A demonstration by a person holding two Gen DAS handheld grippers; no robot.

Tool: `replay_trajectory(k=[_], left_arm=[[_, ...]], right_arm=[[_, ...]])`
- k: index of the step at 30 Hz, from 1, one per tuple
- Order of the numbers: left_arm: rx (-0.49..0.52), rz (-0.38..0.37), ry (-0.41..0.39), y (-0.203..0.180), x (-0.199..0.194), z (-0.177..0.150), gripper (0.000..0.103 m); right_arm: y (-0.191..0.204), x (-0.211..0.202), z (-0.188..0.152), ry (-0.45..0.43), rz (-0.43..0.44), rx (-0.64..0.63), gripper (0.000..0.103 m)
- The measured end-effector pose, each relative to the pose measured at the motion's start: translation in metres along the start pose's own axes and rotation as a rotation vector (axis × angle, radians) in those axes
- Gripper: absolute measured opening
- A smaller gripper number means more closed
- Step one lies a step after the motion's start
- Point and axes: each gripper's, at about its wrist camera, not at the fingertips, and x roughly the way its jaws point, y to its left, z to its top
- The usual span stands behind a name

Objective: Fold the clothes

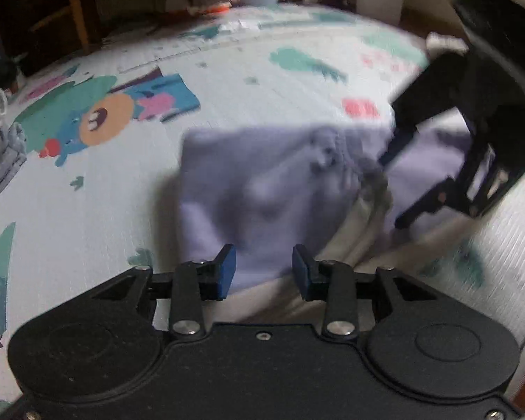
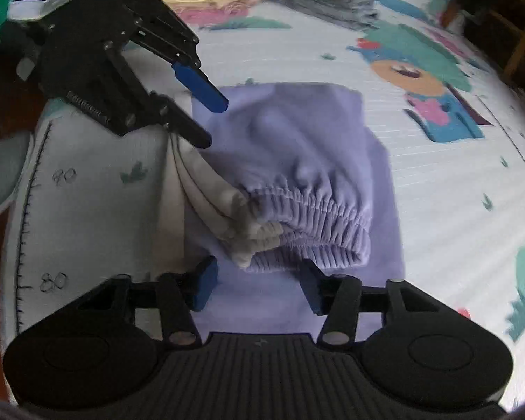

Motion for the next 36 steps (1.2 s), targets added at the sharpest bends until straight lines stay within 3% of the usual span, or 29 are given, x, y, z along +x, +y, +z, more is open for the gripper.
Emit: replay_trajectory(k=[3, 7, 9, 12, 18, 22, 23, 24, 25, 28, 31, 36], left_arm=[[-0.044, 0.007, -0.058, 0.023, -0.007, 0.02, 0.035], [-0.101, 0.002, -0.07, 0.056, 0.008, 0.06, 0.033], [-0.075, -0.03, -0.045, 0.057, 0.022, 0.075, 0.031], [0.015, -0.05, 0.034, 0.05, 0.048, 0.087, 0.025], [0.176, -0.087, 0.136, 0.043, 0.075, 0.096, 0.025], [0.229, -0.109, 0.208, 0.044, 0.098, 0.099, 0.025], [0.246, -0.109, 0.225, 0.043, 0.103, 0.098, 0.02], [0.258, -0.106, 0.232, 0.043, 0.108, 0.097, 0.0], [0.242, -0.099, 0.216, 0.044, 0.108, 0.095, 0.0], [0.037, -0.005, 0.075, 0.068, 0.088, 0.1, 0.0], [-0.024, 0.045, 0.063, 0.084, 0.086, 0.091, 0.0], [-0.125, -0.105, -0.001, 0.079, 0.037, 0.075, 0.0]], right_arm=[[0.009, 0.002, 0.007, -0.088, -0.053, -0.061, 0.05], [0.016, 0.027, 0.025, -0.193, -0.151, -0.167, 0.049], [0.016, 0.054, 0.031, -0.157, -0.137, -0.197, 0.052], [0.026, 0.103, 0.02, -0.013, -0.096, -0.239, 0.053], [0.034, 0.14, 0.005, -0.033, -0.12, -0.246, 0.054], [0.037, 0.158, 0.003, -0.043, -0.139, -0.252, 0.054], [0.038, 0.164, 0.004, -0.043, -0.138, -0.245, 0.054], [0.038, 0.169, 0.004, -0.042, -0.136, -0.238, 0.054], [0.038, 0.175, 0.004, -0.042, -0.134, -0.23, 0.054], [0.037, 0.19, 0.005, -0.047, -0.125, -0.195, 0.055], [0.041, 0.203, 0.006, -0.05, -0.137, -0.209, 0.054], [0.047, 0.212, 0.013, -0.079, -0.167, -0.204, 0.065]])
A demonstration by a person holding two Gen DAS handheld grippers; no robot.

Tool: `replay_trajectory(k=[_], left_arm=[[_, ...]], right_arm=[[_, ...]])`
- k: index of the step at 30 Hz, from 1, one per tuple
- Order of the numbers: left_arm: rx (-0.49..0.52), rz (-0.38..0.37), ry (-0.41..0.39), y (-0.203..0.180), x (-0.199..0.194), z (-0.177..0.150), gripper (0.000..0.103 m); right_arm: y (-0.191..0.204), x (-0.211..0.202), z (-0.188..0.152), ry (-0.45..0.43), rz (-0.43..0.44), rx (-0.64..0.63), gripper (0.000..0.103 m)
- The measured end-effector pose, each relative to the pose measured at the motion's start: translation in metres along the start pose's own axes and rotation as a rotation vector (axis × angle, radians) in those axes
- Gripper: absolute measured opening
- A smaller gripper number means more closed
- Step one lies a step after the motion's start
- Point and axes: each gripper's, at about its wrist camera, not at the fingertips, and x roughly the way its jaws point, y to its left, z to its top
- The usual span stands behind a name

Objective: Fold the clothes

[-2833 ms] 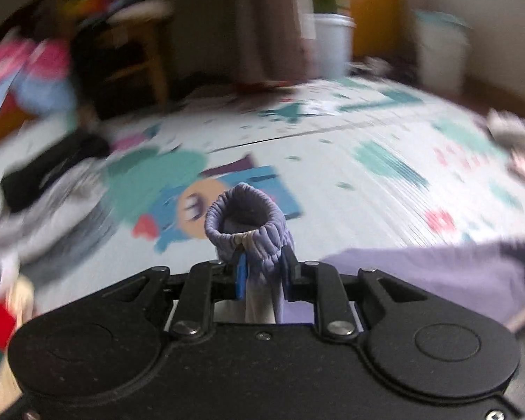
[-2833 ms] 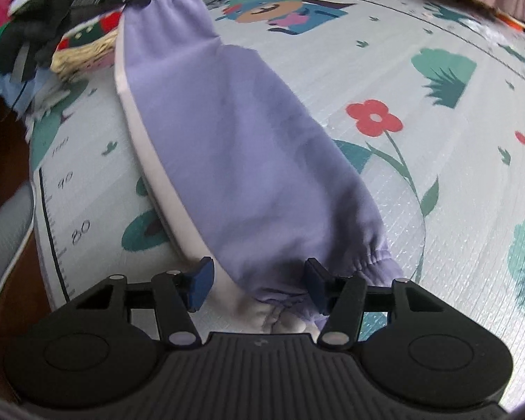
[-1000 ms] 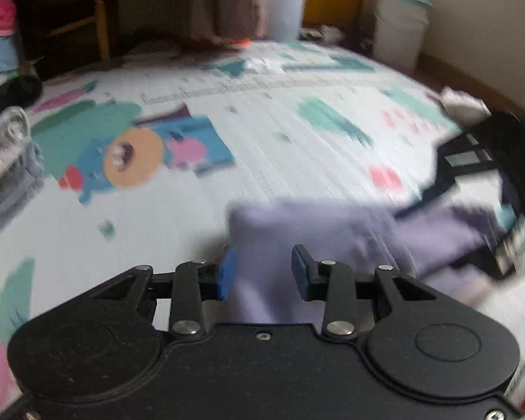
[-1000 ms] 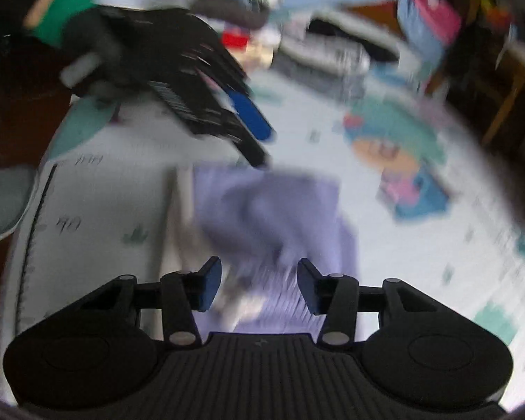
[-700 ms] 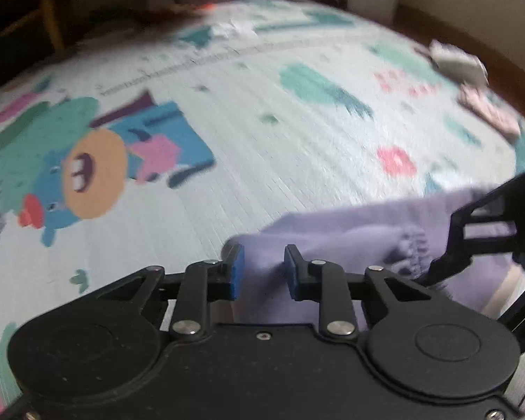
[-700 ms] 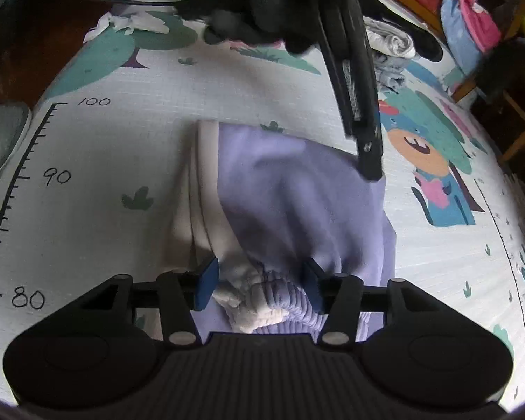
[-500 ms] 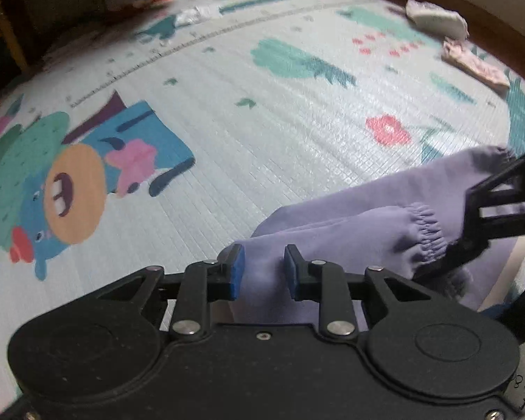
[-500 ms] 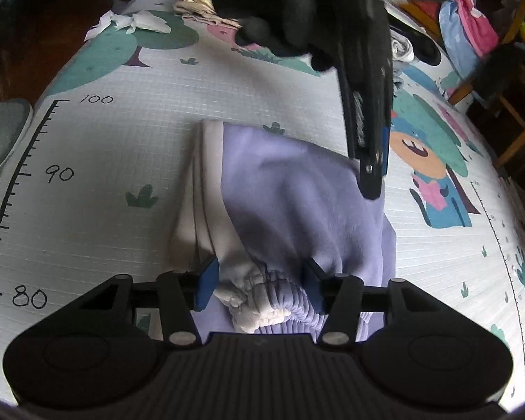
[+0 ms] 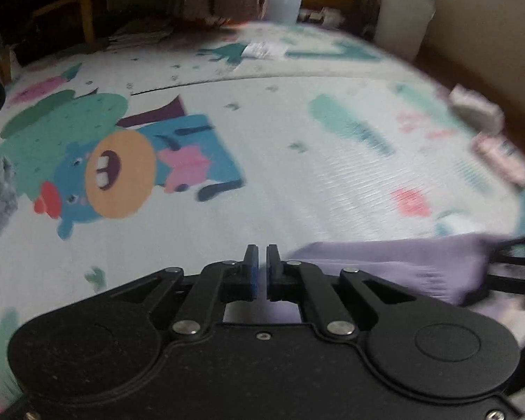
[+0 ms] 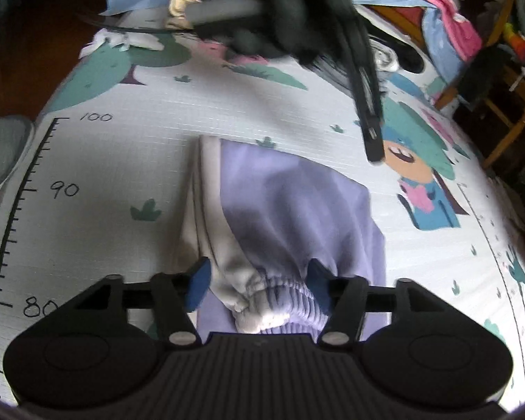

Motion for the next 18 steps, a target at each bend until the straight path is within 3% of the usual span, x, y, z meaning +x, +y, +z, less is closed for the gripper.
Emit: replay_trajectory(k=[2, 3, 5, 8, 10, 13, 16, 18], left_arm=[[-0.026, -0.074, -0.004, -0.013, -0.001, -0.013, 0.005], [-0.028, -0.1, 0.011, -0.021, 0.004, -0.021, 0.013], [0.026, -0.068, 0.09, -0.038, 0.026, -0.034, 0.018], [0.151, -0.016, 0.09, -0.056, 0.037, -0.043, 0.019], [0.131, -0.027, 0.041, -0.059, 0.025, -0.039, 0.021], [0.21, -0.044, -0.01, -0.071, 0.005, -0.048, 0.031], [0.357, -0.084, -0.008, -0.098, -0.002, -0.07, 0.045], [0.466, -0.099, 0.005, -0.118, -0.003, -0.085, 0.046]], right_arm=[[-0.011, -0.002, -0.005, 0.045, 0.026, 0.031, 0.067], [-0.012, -0.004, -0.007, 0.044, 0.03, 0.034, 0.067], [-0.011, -0.004, -0.004, 0.051, 0.037, 0.027, 0.067], [-0.013, -0.006, -0.005, 0.058, 0.047, 0.026, 0.067], [-0.028, -0.025, -0.012, 0.043, 0.063, 0.081, 0.067], [-0.046, -0.061, -0.024, 0.031, 0.084, 0.181, 0.067], [-0.052, -0.099, -0.05, 0.056, 0.093, 0.34, 0.067], [-0.055, -0.124, -0.063, 0.085, 0.079, 0.446, 0.067]])
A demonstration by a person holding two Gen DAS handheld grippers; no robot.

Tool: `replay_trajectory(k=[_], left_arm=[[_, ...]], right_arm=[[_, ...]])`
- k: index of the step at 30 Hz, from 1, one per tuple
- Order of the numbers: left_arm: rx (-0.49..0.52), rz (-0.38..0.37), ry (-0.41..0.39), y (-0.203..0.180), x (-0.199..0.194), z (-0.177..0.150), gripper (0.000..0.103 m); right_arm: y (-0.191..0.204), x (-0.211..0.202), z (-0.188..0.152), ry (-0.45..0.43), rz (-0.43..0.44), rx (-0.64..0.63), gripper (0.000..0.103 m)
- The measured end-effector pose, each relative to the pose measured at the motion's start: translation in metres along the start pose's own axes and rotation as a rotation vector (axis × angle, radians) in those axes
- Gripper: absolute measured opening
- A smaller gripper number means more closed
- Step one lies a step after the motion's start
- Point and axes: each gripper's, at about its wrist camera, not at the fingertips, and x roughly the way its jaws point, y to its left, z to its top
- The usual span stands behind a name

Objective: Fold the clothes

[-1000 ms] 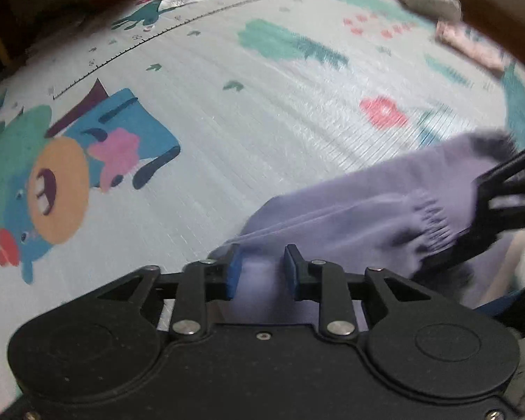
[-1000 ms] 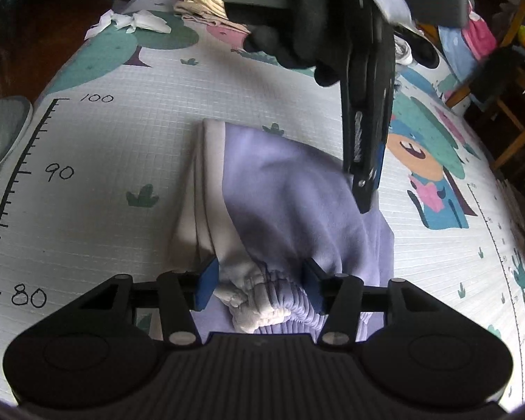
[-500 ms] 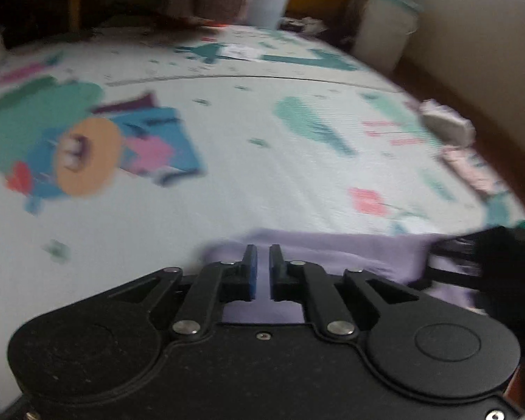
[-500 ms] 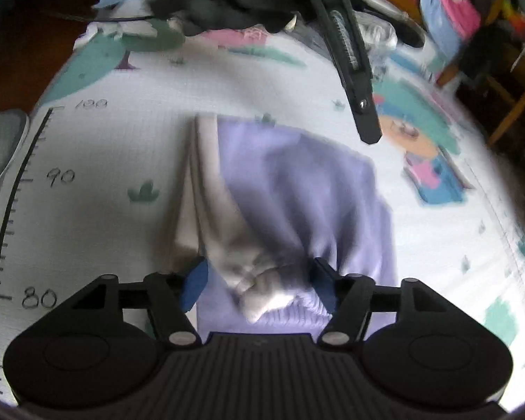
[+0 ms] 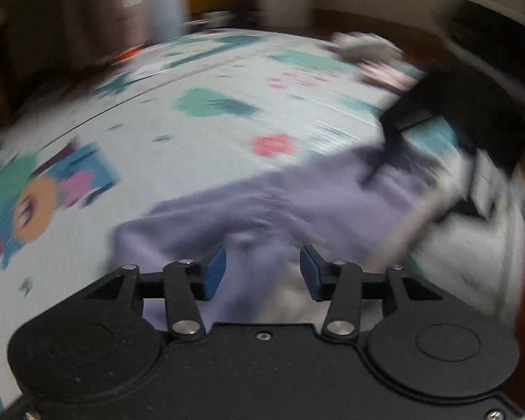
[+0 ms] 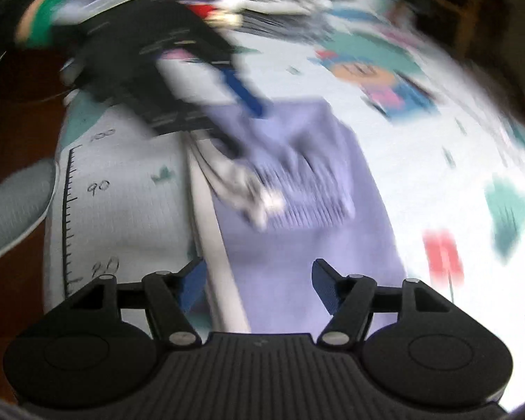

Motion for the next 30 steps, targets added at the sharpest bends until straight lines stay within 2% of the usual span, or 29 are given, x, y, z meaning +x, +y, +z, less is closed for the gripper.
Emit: replay_trajectory(k=[2, 4, 8, 11, 12, 16, 18, 20, 23, 25, 27, 29, 30], left_arm=[[0.102, 0.037, 0.036, -0.019, 0.011, -0.001, 0.046], [0.163, 0.062, 0.048, -0.027, 0.02, 0.001, 0.045], [0.282, 0.11, 0.074, -0.042, 0.038, 0.006, 0.045], [0.347, 0.138, 0.109, -0.049, 0.05, 0.01, 0.042], [0.35, 0.143, 0.117, -0.049, 0.052, 0.011, 0.029], [0.257, 0.135, 0.114, -0.035, 0.041, 0.016, 0.019], [0.225, 0.152, 0.088, -0.033, 0.029, 0.018, 0.018], [0.187, 0.165, 0.028, -0.033, 0.018, 0.025, 0.018], [0.196, 0.149, -0.012, -0.041, 0.019, 0.031, 0.018], [0.226, 0.145, 0.009, -0.049, 0.031, 0.027, 0.018], [0.269, 0.152, 0.098, -0.056, 0.05, 0.021, 0.019], [0.306, 0.15, 0.085, -0.062, 0.047, 0.02, 0.023], [0.272, 0.131, 0.067, -0.059, 0.039, 0.026, 0.026]], right_arm=[[-0.005, -0.017, -0.013, 0.01, -0.014, 0.108, 0.067], [-0.009, -0.034, -0.025, 0.011, -0.024, 0.207, 0.067], [-0.009, -0.065, -0.05, 0.021, -0.028, 0.291, 0.067], [-0.012, -0.107, -0.071, 0.018, -0.035, 0.36, 0.067], [-0.015, -0.114, -0.079, 0.01, -0.035, 0.382, 0.067], [-0.025, -0.145, -0.101, -0.037, 0.002, 0.466, 0.067], [-0.03, -0.148, -0.102, -0.056, 0.01, 0.499, 0.067], [-0.036, -0.153, -0.104, -0.083, 0.014, 0.528, 0.067], [-0.044, -0.161, -0.106, -0.124, 0.019, 0.572, 0.067], [-0.047, -0.167, -0.109, -0.15, 0.01, 0.595, 0.067], [-0.051, -0.174, -0.111, -0.171, -0.009, 0.621, 0.067], [-0.058, -0.183, -0.116, -0.19, -0.024, 0.666, 0.067], [-0.061, -0.186, -0.119, -0.197, -0.032, 0.693, 0.067]])
